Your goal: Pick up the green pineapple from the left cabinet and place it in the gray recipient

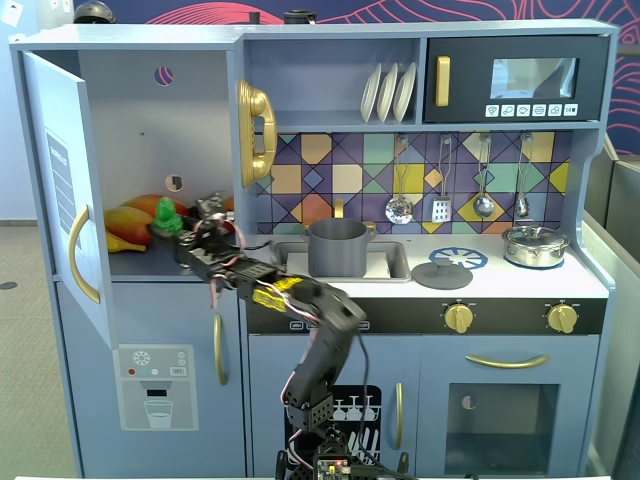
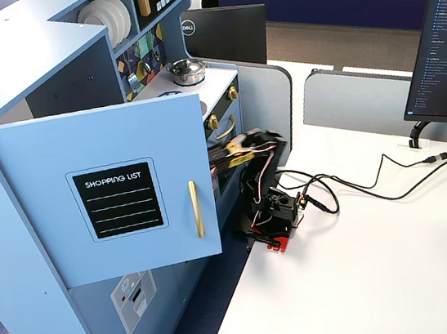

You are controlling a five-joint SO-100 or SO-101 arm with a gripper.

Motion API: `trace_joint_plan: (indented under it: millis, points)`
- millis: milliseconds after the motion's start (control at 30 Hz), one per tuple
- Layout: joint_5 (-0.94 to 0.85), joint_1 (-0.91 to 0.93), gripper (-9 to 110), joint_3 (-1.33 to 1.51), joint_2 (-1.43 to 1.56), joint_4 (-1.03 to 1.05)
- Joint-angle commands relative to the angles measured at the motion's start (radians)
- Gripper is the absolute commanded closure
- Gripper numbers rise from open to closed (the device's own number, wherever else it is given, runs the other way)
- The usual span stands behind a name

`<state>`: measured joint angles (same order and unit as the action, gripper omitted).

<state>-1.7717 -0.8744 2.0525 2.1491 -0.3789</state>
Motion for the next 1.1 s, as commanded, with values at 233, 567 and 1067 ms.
trace_joint_plan:
  millis: [233,567,1067]
  points:
    - [-0.071,0.152,102,0.129,0.552,-0.055]
    - [0.311,0.781,102,0.044,0.730,0.293]
    - [0.275,0.968,101,-0.364,0.261,0.873]
